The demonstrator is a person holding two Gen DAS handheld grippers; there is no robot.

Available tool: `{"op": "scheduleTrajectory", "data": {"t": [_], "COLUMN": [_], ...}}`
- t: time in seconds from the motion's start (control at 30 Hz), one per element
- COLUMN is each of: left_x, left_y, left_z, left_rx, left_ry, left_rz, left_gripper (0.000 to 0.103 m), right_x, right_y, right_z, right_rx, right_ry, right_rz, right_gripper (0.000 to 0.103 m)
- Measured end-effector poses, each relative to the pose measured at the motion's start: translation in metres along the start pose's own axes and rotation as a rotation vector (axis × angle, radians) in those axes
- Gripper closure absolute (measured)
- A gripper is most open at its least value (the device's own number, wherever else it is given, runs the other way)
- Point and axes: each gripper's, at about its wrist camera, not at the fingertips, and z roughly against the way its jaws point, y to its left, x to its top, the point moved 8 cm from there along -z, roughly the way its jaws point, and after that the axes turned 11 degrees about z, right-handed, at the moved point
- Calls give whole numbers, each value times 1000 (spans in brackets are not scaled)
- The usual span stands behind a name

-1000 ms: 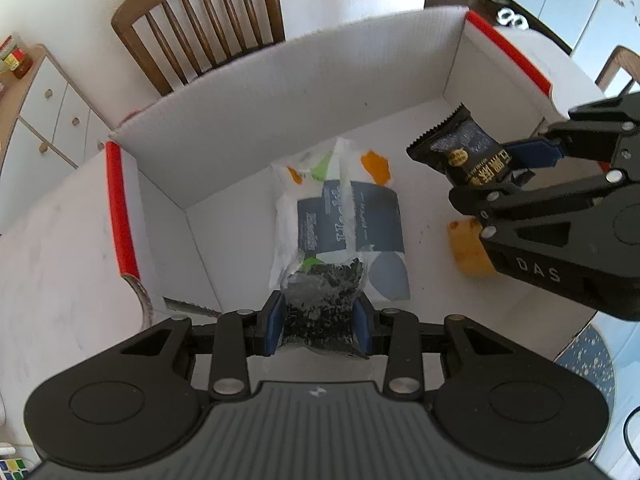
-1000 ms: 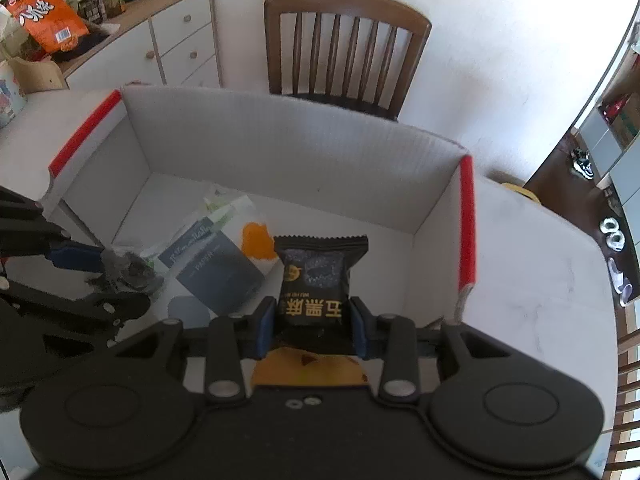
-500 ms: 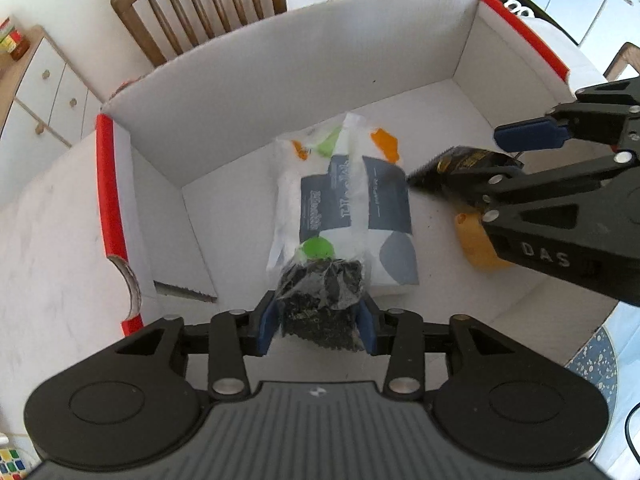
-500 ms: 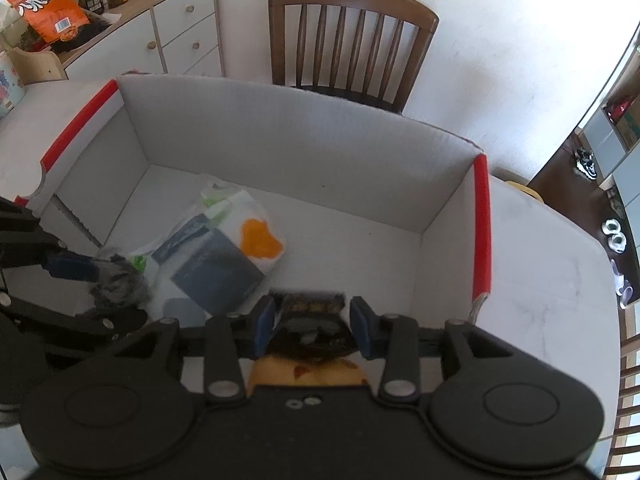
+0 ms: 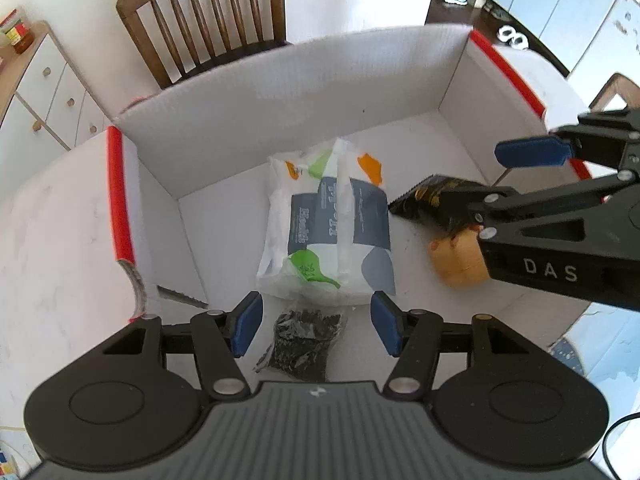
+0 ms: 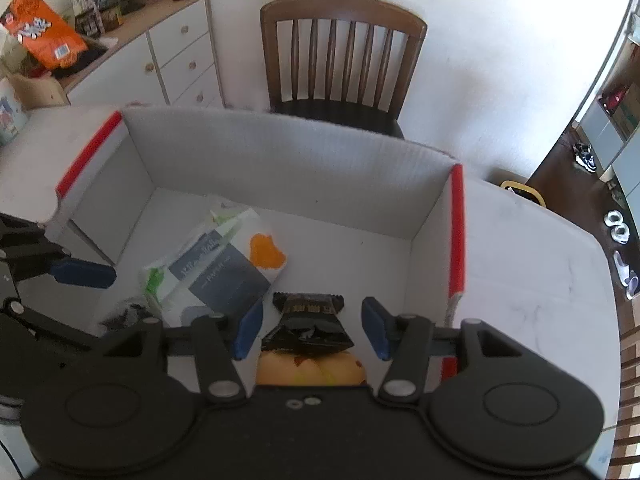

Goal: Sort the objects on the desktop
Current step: 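Lower clear bag into box and open left gripper while right releases snack packet, then withdraw both grippers from the box back over the table items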

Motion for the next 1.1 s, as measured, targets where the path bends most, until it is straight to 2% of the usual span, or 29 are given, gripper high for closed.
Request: {"op": "scheduleTrajectory", "data": {"t": [0.27, 0.67, 0.83, 0.87, 0.93, 1.1], "left_x": [-4, -15, -23, -25, -28, -36], "left_y": [7, -1, -3, -3, -2, 0], "left_z": [26, 64, 75, 77, 81, 93], "left_rx": [-14, -59, -63, -67, -77, -84], "left_ry": [-33, -87, -113, -117, -127, -158], "left_rz": [19, 23, 10, 16, 25, 26], "left_gripper": [45, 45, 44, 43, 32, 23], "right_x": [0, -2, -7, -8, -9, -13], "right_y": [1, 11, 16, 17, 18, 17], "right_z": [25, 61, 76, 79, 86, 99], "right_rx": [5, -4, -3, -1, -9, -9], "right_ry": [-21, -55, -75, -80, -92, -116], "right_rz": [-12, -10, -17, -19, -24, -51], "right_gripper": [49, 48, 44, 42, 38, 36]}}
